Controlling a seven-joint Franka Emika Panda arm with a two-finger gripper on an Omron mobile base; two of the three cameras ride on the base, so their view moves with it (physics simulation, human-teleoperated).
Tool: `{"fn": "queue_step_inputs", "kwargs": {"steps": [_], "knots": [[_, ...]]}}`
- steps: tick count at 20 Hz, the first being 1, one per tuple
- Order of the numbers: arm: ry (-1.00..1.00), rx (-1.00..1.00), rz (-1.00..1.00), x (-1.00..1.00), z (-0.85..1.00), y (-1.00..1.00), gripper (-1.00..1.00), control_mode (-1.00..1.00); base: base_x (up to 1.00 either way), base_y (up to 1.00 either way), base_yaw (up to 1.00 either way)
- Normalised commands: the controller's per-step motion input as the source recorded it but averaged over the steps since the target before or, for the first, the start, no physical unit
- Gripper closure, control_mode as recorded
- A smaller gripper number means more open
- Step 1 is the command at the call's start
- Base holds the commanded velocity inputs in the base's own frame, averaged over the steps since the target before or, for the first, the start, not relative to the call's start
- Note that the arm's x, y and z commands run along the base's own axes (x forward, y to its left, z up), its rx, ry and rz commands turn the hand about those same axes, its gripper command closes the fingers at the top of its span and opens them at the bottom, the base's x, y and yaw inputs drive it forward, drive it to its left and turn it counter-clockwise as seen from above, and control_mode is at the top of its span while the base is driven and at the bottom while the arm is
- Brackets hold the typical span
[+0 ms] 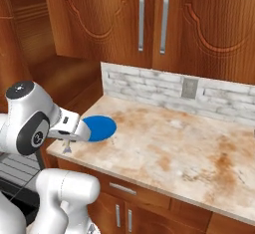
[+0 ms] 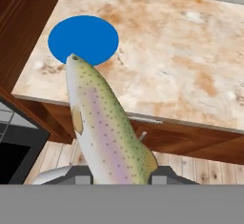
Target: Take the fish from the oven and place it on the plate on the counter.
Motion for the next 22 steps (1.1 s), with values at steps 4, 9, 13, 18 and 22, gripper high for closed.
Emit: {"fn": "queue_step_inputs", "kwargs": {"steps": [4,9,13,18,22], "knots": [[0.0,0.0,0.0,0.0,0.0,0.0,1.0,1.0,0.32,0.06,0.0],[0.0,0.0,0.0,0.06,0.0,0.05,1.0,-1.0,0.14,0.11,0.0],[0.0,0.0,0.04,0.33,0.0,0.03,1.0,-1.0,0.0,0.0,0.0],[0.0,0.0,0.09,0.71,0.0,0.0,1.0,-1.0,0.0,0.0,0.0],[0.0,0.0,0.21,0.3,0.04,0.0,1.0,-1.0,0.0,0.0,0.0]]}}
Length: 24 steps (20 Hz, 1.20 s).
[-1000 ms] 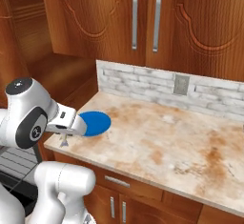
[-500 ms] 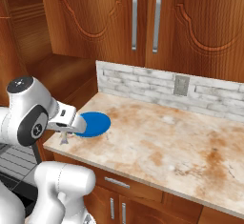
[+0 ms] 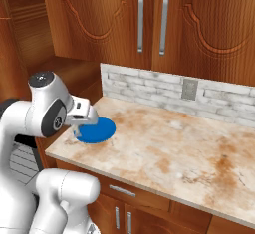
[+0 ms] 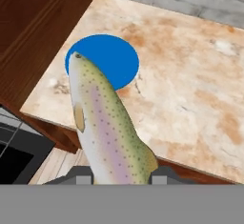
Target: Take the fish from the oven and place it on the plate on the counter.
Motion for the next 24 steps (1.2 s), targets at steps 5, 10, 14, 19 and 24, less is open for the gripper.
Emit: {"fn": "queue_step_inputs", "kwargs": {"steps": [5,10,14,19,24], "knots": [[0.0,0.0,0.29,0.31,-0.03,0.0,1.0,-1.0,0.0,0.0,0.0],[0.05,0.03,0.21,0.03,-0.09,0.09,1.0,-1.0,0.0,0.0,0.0],[0.07,0.01,0.04,0.46,-0.34,0.22,1.0,-1.0,0.0,0.0,0.0],[0.0,0.0,0.0,0.85,-0.71,0.28,1.0,-1.0,0.0,0.0,0.0],[0.0,0.0,0.0,0.92,-0.73,0.0,1.0,-1.0,0.0,0.0,0.0]]}}
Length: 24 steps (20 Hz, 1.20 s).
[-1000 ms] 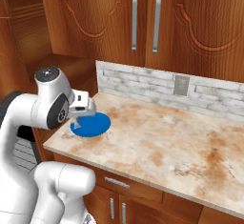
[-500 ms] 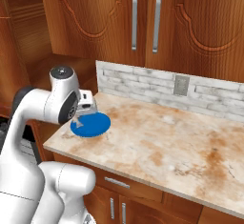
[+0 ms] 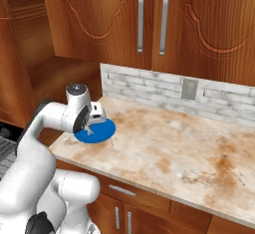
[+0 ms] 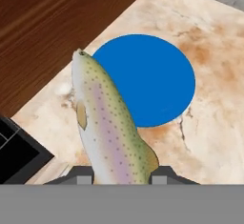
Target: Take the fish from the oven and place it on the plate on the counter.
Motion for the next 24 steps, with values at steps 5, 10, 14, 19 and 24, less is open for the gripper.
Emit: {"fn": "queue_step_inputs", "kwargs": {"steps": [5,10,14,19,24], "knots": [[0.05,0.0,0.0,0.79,-0.54,0.0,1.0,-1.0,0.0,0.0,0.0],[0.11,0.0,0.0,0.41,-0.18,0.0,1.0,-1.0,0.0,0.0,0.0],[0.07,-0.09,0.0,0.39,0.0,0.01,1.0,-1.0,0.0,0.0,0.0],[0.09,-0.1,0.0,0.29,0.02,0.0,1.0,-1.0,0.0,0.0,0.0],[0.0,-0.03,0.0,0.02,-0.16,0.0,1.0,-1.0,0.0,0.0,0.0]]}}
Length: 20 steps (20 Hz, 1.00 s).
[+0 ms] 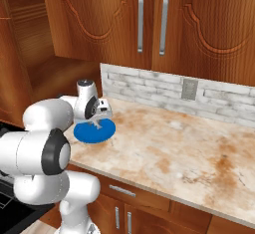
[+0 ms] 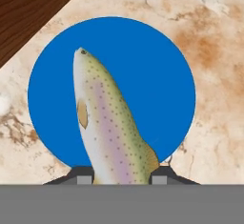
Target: Take the fish from the oven and place it on the plate on the counter.
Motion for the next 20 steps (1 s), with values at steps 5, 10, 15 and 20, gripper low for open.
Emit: {"fn": "queue_step_inputs", "kwargs": {"steps": [5,10,15,20], "knots": [[0.0,0.0,0.0,0.06,-0.32,0.0,1.0,-1.0,0.0,0.0,0.0],[0.0,0.0,0.0,0.12,-0.28,0.0,1.0,-1.0,0.0,0.0,0.0],[0.0,0.0,0.01,0.15,-0.17,0.02,1.0,-1.0,0.0,0.0,0.0],[0.0,0.0,0.05,0.07,-0.1,0.12,1.0,-1.0,0.0,0.0,0.0]]}}
